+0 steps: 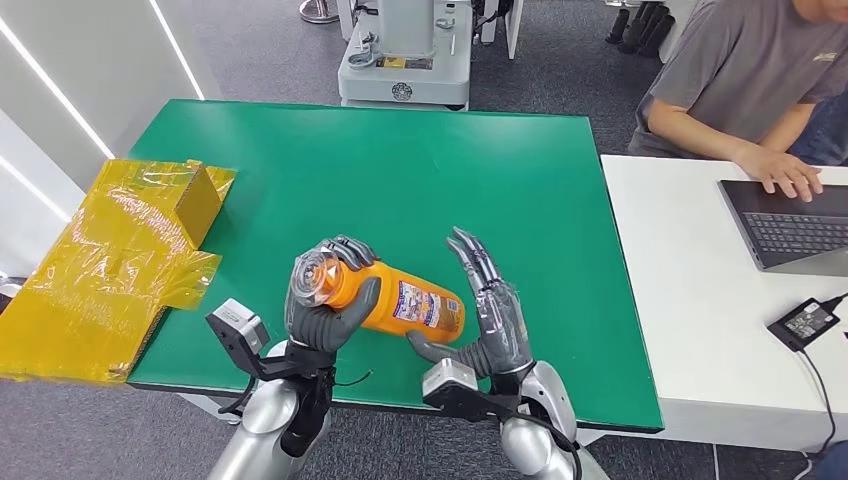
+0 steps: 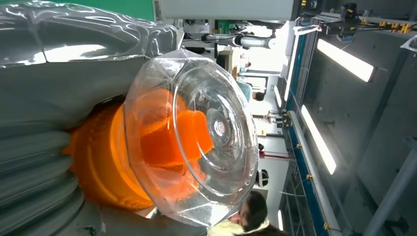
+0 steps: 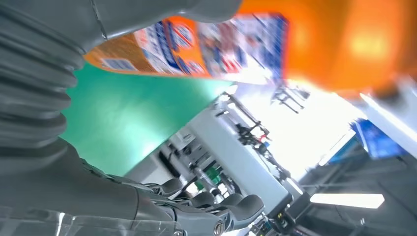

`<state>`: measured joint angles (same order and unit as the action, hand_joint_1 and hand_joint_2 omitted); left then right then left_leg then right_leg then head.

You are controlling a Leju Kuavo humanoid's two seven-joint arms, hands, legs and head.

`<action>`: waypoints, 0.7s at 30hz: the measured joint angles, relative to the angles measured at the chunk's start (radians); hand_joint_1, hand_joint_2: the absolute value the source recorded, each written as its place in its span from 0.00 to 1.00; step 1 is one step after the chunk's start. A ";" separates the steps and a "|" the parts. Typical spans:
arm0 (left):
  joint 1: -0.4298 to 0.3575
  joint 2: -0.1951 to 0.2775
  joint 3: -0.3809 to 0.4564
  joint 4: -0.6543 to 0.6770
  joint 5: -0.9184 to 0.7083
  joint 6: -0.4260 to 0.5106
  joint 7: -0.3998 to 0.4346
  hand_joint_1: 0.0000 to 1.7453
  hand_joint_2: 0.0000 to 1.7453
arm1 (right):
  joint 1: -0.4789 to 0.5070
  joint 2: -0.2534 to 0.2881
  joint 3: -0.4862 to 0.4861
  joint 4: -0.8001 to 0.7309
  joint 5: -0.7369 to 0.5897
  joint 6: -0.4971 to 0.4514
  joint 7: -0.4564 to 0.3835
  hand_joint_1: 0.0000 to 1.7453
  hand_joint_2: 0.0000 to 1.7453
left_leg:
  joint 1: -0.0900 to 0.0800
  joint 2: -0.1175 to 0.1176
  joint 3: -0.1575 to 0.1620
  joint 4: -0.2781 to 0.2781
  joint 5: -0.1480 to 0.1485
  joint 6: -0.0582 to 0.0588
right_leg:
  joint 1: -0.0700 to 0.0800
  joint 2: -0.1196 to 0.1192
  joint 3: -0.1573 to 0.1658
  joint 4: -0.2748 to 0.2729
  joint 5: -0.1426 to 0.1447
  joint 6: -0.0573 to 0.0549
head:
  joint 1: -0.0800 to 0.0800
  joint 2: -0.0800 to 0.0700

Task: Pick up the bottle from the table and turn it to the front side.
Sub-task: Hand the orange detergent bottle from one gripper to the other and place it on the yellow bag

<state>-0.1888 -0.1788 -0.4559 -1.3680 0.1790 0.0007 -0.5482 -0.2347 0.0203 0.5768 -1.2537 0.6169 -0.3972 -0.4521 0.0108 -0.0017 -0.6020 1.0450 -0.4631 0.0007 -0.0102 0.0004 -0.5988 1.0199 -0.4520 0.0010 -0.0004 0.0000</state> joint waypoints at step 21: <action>0.000 0.002 0.000 -0.006 -0.029 0.063 -0.001 1.00 1.00 | 0.104 0.002 0.018 -0.309 -0.223 -0.178 -0.137 0.00 1.00 | 0.000 0.000 0.000 0.000 0.000 0.000 | 0.000 0.000 0.000 0.000 0.000 0.000 | 0.000 0.000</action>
<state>-0.1887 -0.1763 -0.4559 -1.3744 0.1502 0.0638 -0.5492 -0.1305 0.0226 0.5951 -1.5631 0.3937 -0.5754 -0.5889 0.0108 -0.0018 -0.6020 1.0449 -0.4631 0.0007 -0.0102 0.0003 -0.5988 1.0199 -0.4520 0.0010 -0.0004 0.0000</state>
